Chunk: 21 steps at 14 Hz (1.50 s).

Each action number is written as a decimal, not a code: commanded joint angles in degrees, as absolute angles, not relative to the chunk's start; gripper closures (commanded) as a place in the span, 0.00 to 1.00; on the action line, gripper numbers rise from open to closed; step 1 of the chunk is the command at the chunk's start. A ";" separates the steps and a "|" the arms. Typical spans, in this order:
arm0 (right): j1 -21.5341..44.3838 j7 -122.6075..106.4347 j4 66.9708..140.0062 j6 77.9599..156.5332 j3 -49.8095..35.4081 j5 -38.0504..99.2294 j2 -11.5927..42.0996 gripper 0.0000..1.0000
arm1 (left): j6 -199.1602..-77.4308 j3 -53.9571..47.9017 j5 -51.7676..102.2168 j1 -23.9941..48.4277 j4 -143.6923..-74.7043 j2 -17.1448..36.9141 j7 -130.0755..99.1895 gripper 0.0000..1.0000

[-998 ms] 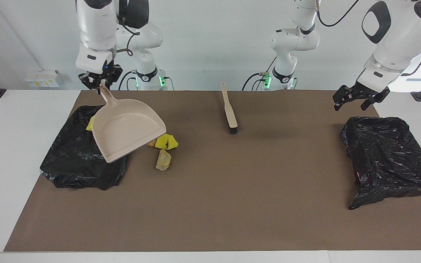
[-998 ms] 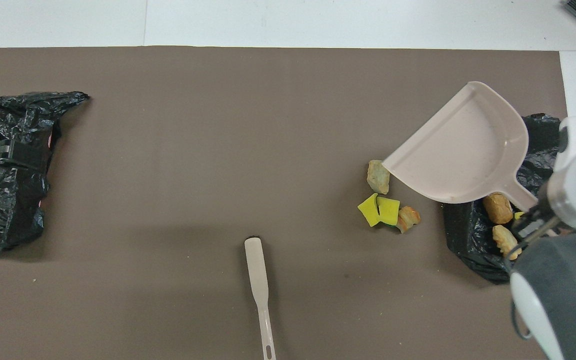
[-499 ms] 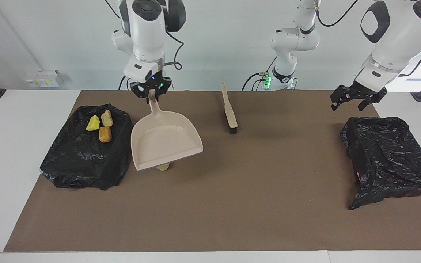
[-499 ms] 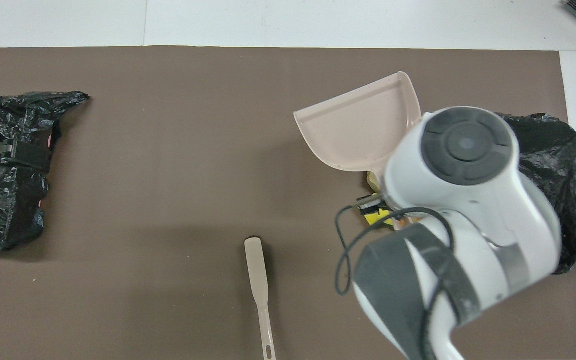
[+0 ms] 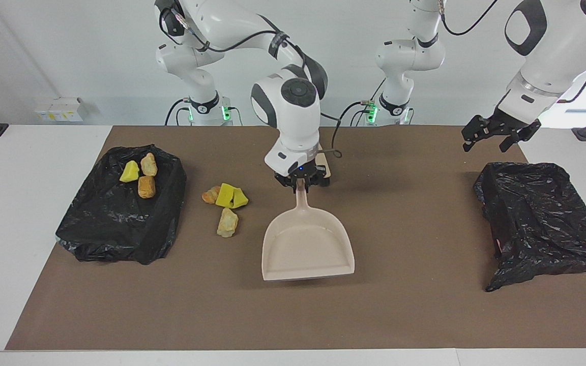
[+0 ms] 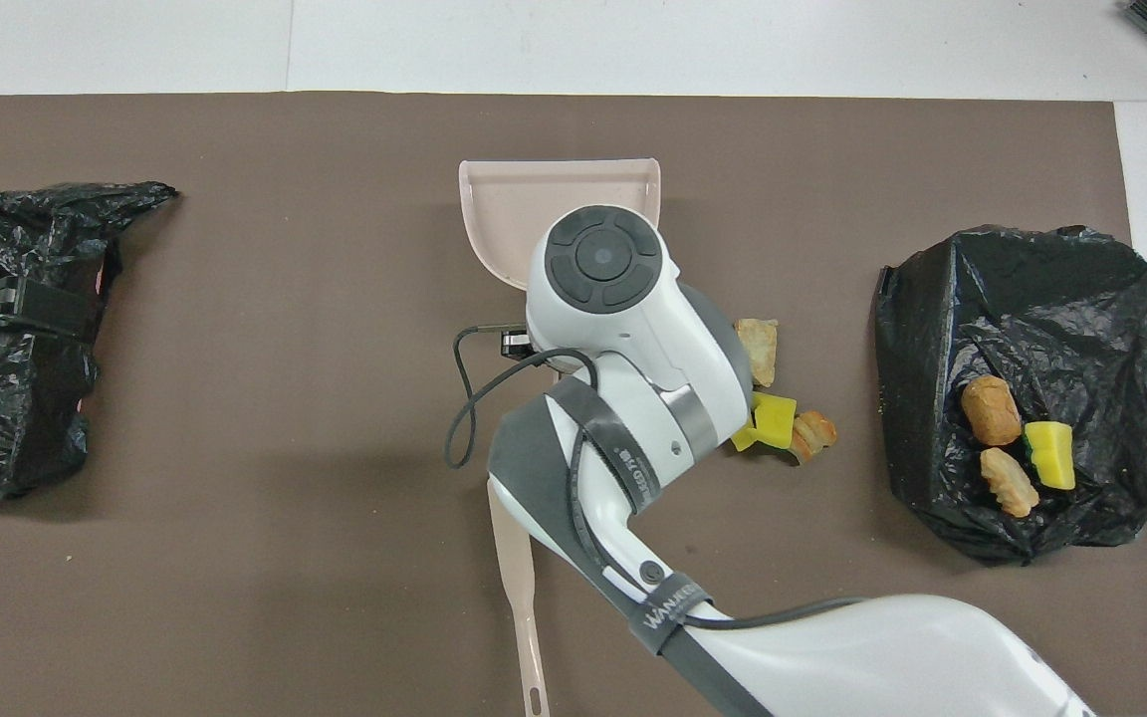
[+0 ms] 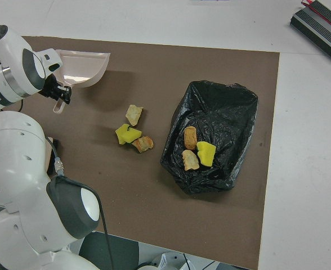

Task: Sweep and dump trash in bin
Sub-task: 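Bring the empty dustpan back to the table center with the right gripper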

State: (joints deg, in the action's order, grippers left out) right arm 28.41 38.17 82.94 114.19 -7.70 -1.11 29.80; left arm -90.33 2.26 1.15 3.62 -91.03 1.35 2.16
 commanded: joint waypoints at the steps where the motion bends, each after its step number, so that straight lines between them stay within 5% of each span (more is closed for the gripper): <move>1: 29.18 40.69 79.89 114.70 -7.56 0.52 32.96 1.00 | -89.91 2.20 1.41 3.34 -91.76 0.35 2.37 0.00; 8: 30.24 39.99 83.76 120.06 -7.74 1.49 33.22 1.00 | -89.91 2.20 1.41 3.34 -91.76 0.35 2.37 0.00; 11: 29.80 35.79 83.94 120.06 -7.82 1.41 33.40 0.50 | -89.91 2.20 1.41 3.25 -91.76 0.35 2.37 0.00; 13: 30.23 33.67 83.94 119.53 -7.73 0.27 33.22 0.00 | -89.91 2.20 1.41 3.34 -91.76 0.35 2.37 0.00; 18: 29.79 33.49 84.02 113.58 -7.82 1.49 27.70 0.00 | -90.00 2.20 1.41 3.25 -91.76 0.35 2.29 0.00; 21: 30.06 29.89 92.95 111.36 -8.00 6.13 18.41 0.00 | -92.18 2.20 3.24 3.25 -93.85 -0.44 2.11 0.00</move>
